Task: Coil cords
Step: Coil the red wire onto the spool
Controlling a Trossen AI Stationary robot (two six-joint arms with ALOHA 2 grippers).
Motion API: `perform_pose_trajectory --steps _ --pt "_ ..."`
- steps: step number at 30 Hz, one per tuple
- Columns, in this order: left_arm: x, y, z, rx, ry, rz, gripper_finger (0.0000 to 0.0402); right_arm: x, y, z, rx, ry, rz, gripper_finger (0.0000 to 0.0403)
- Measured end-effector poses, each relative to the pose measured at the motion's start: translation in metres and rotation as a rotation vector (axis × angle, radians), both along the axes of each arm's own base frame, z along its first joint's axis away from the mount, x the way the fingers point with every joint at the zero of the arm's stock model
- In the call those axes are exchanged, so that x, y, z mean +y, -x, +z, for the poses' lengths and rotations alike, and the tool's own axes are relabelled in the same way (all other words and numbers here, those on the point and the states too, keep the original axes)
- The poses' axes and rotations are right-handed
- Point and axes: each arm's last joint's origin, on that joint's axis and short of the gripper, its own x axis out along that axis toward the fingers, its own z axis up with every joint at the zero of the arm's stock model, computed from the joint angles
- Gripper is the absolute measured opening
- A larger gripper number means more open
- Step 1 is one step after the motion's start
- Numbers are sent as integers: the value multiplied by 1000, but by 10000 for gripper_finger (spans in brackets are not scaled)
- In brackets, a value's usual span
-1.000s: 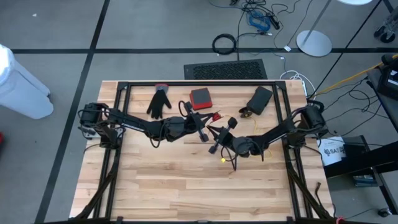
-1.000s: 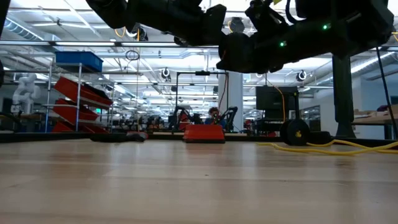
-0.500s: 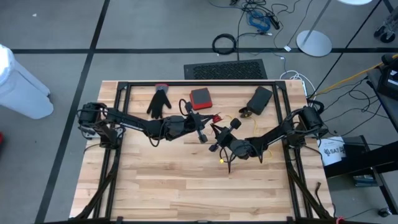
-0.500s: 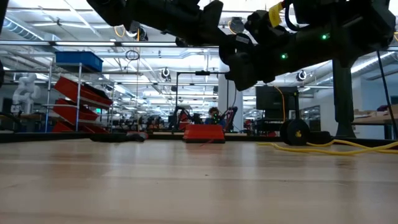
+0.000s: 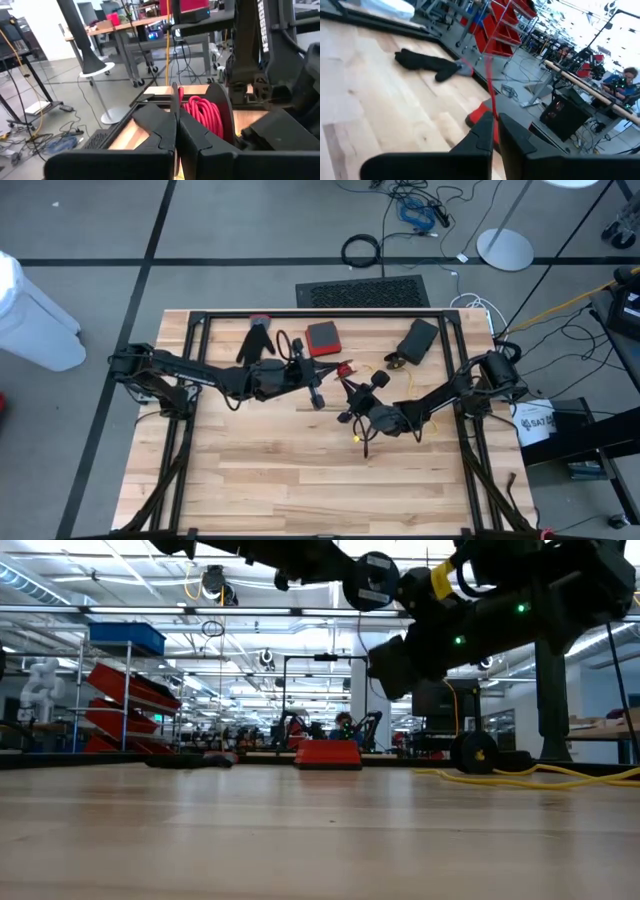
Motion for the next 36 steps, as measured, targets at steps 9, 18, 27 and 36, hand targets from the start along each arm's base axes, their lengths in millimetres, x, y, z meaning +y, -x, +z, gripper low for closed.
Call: perform_pose_trajectory --steps 9,18,27,36 --pt "0 1 -2 21 -1 -12 8 -7 2 -10 29 -50 -29 12" --pt "-1 0 -4 40 -2 -34 8 -7 2 -11 31 -69 -12 4" --pt "-1 0 -5 46 -3 -34 8 1 -3 -13 16 -209 229 48" --pt "-1 0 -5 48 -2 -34 8 3 -6 -9 -27 -242 302 96"
